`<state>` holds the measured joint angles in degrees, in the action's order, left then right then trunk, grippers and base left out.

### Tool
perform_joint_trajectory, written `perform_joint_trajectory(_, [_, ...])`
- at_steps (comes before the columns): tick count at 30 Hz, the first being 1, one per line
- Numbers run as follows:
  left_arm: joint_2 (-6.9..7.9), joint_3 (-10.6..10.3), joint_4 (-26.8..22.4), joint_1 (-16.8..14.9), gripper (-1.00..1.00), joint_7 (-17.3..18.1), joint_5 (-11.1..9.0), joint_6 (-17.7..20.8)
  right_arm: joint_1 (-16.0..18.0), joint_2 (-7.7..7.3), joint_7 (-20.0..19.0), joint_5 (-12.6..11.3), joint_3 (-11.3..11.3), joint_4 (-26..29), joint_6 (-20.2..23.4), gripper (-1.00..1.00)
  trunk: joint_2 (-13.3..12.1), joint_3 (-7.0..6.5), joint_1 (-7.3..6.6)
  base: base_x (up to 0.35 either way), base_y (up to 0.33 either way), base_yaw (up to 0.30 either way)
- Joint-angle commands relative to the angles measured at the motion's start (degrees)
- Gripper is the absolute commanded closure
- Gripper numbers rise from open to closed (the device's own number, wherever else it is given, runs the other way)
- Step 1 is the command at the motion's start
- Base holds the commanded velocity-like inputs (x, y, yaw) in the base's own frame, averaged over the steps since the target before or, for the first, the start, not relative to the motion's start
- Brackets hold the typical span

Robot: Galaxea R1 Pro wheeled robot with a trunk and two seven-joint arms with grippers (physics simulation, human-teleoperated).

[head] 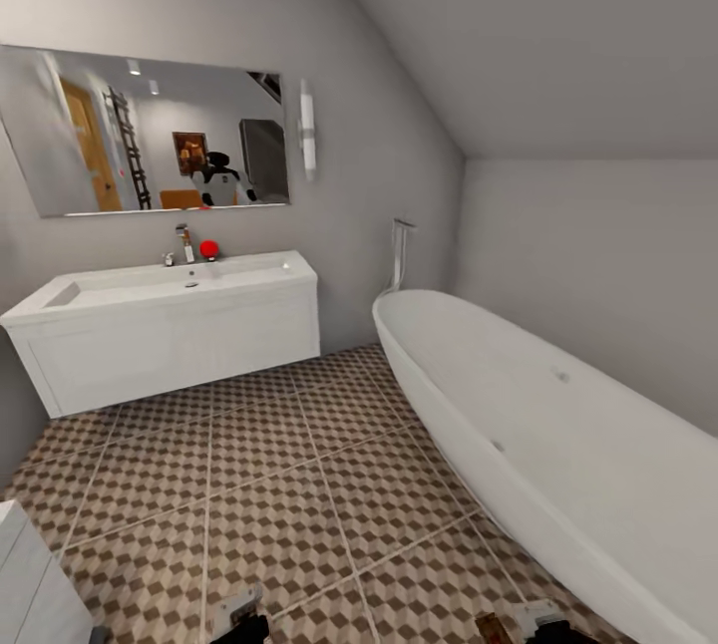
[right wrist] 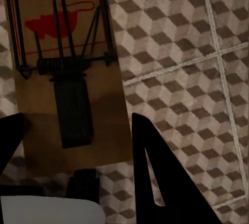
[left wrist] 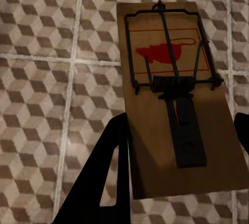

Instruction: Take the four mousetraps from the cabinet in the bathroom and place them on the bathroom floor. Make sure all four end up on the same floor surface, and ensure that at least two of them are either under or directly next to the same bathroom sink.

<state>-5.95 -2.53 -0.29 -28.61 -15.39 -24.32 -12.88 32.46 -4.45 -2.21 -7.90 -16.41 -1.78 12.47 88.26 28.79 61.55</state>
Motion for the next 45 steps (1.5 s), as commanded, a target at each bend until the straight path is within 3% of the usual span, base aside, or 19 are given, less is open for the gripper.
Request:
perform_joint_trajectory(1, [-0.03,-0.3,0.0,0.0,1.00,-0.3,-0.2,-0.1,0.1,-0.02,-0.3,-0.8,-0.5,-0.1,0.1,1.00,0.0,0.06,0.03,0.323,0.000,0.273])
perform_joint_trajectory(24, [-0.03,-0.3,0.0,0.0,1.00,-0.3,-0.1,-0.1,0.1,-0.02,-0.2,-0.9,-0.5,-0.1,0.1,1.00,0.0,0.06,0.03,0.323,0.000,0.071])
perform_joint_trajectory(45, [-0.03,-0.3,0.0,0.0,1.00,-0.3,-0.1,-0.1,0.1,-0.21,-0.2,-1.0,-0.4,-0.1,0.1,1.00,0.0,0.06,0.03,0.323,0.000,0.257])
